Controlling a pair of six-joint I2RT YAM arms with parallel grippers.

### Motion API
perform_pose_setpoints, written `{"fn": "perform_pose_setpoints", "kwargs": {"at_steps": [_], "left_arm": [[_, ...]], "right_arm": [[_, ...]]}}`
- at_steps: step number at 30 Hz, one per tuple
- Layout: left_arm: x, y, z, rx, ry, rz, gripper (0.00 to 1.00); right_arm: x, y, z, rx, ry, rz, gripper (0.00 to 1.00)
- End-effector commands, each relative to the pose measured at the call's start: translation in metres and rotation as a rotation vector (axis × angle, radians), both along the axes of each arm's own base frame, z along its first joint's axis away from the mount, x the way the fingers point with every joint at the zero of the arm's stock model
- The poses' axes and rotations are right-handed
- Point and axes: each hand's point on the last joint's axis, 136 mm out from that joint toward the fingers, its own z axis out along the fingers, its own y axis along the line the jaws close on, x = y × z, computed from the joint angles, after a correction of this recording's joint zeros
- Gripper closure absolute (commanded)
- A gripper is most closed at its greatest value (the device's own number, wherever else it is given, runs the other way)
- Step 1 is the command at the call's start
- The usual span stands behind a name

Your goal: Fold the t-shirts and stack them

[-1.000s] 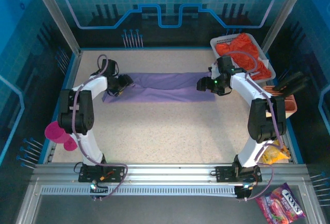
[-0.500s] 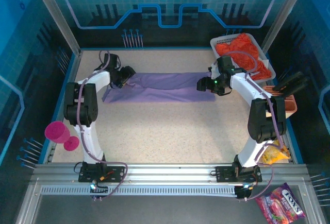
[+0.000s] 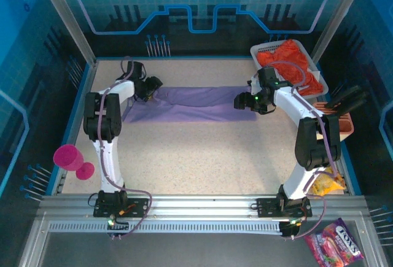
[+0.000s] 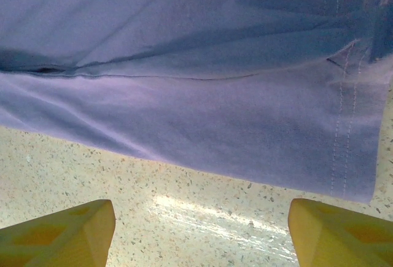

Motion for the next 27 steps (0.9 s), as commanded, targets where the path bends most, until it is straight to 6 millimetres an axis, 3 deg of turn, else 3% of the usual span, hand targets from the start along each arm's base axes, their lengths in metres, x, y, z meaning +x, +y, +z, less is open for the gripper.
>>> {"fn": "perform_pose_setpoints", "kwargs": {"at_steps": [1,8,14,19,24,27], "left_arm": [[-0.005,0.015,0.011,0.037,0.027,0.007,0.33],[-0.027,0.039,0.042,0.075,0.018,-0.004,0.33],[-0.057,0.020,0.048,-0.021,0.010,-0.017,0.34],[-0.065,0.007,0.031,-0.112,0.002,0.025,0.33],[-0.061,0.005,0.006,-0.140,0.044,0.046,0.34],[-0.060,0.013,-0.010,-0.099,0.087,0.071,0.34]], "right_arm": [[-0.009,0.004,0.000,-0.010,0.017,0.029,0.25],[-0.005,0.008,0.008,0.006,-0.011,0.027,0.24],[0.008,0.038,0.021,0.082,-0.065,0.062,0.19],[0.032,0.068,0.016,0.147,-0.085,0.071,0.17],[0.066,0.080,0.000,0.180,-0.087,0.053,0.17],[0.081,0.080,-0.021,0.195,-0.035,0.026,0.17]]}}
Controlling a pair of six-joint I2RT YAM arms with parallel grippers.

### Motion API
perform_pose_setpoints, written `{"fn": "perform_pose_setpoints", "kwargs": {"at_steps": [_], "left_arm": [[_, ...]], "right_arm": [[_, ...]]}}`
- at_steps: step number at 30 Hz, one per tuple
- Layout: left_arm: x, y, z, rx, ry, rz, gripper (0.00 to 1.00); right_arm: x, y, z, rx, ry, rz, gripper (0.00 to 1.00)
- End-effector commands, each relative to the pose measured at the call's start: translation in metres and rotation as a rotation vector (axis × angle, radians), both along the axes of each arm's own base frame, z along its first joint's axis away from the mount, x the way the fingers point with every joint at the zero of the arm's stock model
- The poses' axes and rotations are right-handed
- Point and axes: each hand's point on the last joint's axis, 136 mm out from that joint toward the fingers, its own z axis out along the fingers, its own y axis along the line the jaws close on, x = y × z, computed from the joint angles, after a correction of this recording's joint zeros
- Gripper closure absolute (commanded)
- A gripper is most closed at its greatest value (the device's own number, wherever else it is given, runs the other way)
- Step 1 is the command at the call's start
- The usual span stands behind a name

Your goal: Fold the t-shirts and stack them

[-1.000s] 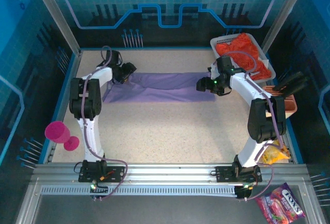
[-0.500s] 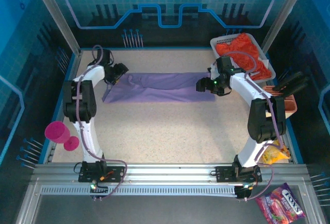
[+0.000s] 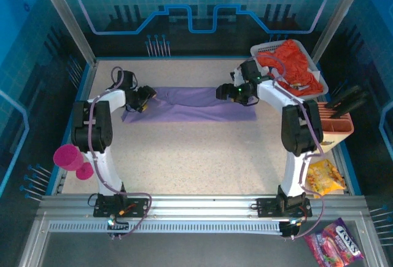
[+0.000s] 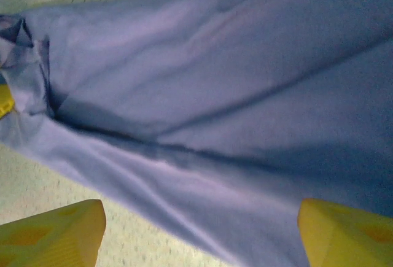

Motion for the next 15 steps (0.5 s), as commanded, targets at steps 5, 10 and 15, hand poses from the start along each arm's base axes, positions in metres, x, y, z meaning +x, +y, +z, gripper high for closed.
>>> {"fn": "perform_pose_setpoints", "kwargs": {"at_steps": [5,10,15], "left_arm": [[0.010,0.014,-0.029,0.050,0.093,0.029,0.34],[0.021,0.018,-0.037,0.081,0.158,-0.015,0.35],[0.045,0.021,-0.035,0.122,0.175,-0.074,0.35]], "right_arm": [[0.019,-0.010,-0.045,0.063,0.092,-0.093,0.18],[0.006,-0.033,-0.076,0.057,0.208,-0.166,0.19],[-0.024,-0.040,-0.087,0.069,0.293,-0.194,0.19]]}}
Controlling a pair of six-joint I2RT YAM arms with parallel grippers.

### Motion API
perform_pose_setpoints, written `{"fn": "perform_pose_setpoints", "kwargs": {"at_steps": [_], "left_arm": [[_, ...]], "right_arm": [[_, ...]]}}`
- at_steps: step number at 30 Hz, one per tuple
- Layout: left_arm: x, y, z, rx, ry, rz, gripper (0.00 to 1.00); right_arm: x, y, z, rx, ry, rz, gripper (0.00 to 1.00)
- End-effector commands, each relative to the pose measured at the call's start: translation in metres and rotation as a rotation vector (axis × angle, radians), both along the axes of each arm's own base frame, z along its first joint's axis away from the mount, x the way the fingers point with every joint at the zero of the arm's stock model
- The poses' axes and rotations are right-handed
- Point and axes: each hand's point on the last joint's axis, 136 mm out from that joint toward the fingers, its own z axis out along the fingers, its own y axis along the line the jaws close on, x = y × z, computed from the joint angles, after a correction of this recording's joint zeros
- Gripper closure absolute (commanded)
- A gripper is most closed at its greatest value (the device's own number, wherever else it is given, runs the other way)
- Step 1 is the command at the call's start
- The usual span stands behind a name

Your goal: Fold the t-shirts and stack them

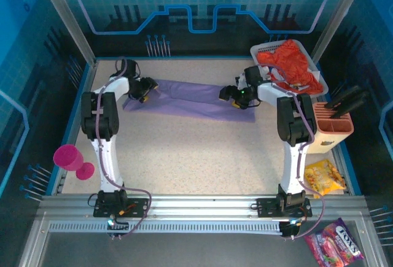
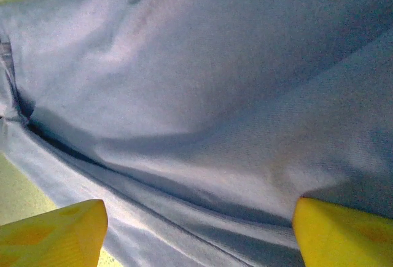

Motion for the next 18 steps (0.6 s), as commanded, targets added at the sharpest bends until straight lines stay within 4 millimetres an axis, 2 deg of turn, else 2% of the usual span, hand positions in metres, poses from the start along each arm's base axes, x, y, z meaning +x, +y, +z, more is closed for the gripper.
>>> {"fn": "perform_pose_setpoints", "kwargs": {"at_steps": [1,7,12,14,18], "left_arm": [[-0.010,0.009,-0.030,0.073,0.132,-0.054,0.35],[0.019,-0.013,-0.023,0.092,0.094,-0.155,0.34],[0.052,-0.022,-0.012,0.085,0.018,-0.218,0.34],[0.065,-0.025,-0.004,0.072,-0.019,-0.231,0.33],[0.079,-0.040,0.012,-0.004,-0.081,-0.240,0.33]], "right_arm": [[-0.045,-0.018,-0.037,-0.029,0.199,-0.057,0.19],[-0.093,-0.005,-0.042,-0.007,0.250,-0.047,0.19],[-0.132,0.001,-0.037,0.027,0.245,-0.104,0.20],[-0.146,0.015,-0.033,0.041,0.238,-0.096,0.20],[-0.179,0.040,-0.041,0.015,0.262,-0.035,0.20]]}}
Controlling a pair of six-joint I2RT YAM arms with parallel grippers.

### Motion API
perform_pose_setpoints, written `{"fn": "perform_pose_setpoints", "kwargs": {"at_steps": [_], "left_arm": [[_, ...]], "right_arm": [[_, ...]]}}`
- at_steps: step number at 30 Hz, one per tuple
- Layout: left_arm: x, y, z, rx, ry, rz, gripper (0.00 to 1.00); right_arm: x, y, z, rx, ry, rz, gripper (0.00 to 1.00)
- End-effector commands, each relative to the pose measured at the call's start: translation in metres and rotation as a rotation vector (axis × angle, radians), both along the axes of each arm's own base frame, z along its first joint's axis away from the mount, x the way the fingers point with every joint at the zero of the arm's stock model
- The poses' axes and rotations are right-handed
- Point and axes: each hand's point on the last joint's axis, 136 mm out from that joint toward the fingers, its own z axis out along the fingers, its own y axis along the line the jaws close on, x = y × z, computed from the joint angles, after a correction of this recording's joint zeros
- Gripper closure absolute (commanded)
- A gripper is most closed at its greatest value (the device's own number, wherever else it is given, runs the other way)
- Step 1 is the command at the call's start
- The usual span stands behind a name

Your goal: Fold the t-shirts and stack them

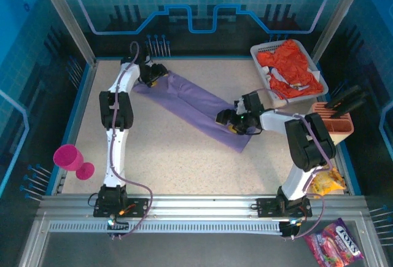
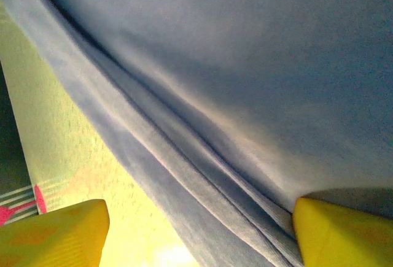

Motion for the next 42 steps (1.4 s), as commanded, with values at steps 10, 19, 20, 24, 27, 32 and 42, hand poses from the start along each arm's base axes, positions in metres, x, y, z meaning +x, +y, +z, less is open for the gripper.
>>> {"fn": "perform_pose_setpoints", "kwargs": {"at_steps": [10,19,20,24,27,32,42], "left_arm": [[-0.037,0.000,0.088,-0.051,-0.114,-0.034,0.32],[-0.116,-0.019,0.091,-0.116,-0.065,0.037,0.32],[-0.126,-0.020,0.080,-0.122,-0.037,0.058,0.32],[-0.152,-0.036,0.047,-0.169,-0.013,0.089,0.32],[-0.160,-0.049,0.028,-0.188,0.018,0.076,0.33],[-0.159,-0.061,0.008,-0.199,0.024,0.085,0.33],[-0.124,-0.068,-0.013,-0.172,0.037,0.035,0.34]], "right_arm": [[-0.040,-0.023,0.022,-0.257,0.014,0.058,0.16],[-0.007,-0.049,0.071,-0.302,-0.107,0.065,0.05],[-0.001,-0.052,0.071,-0.307,-0.107,0.069,0.06],[0.023,-0.068,0.062,-0.351,-0.096,0.077,0.07],[0.033,-0.070,0.048,-0.339,-0.074,0.106,0.08],[0.027,-0.058,0.021,-0.270,-0.026,0.182,0.10],[-0.017,-0.055,-0.019,-0.229,0.099,0.166,0.11]]}}
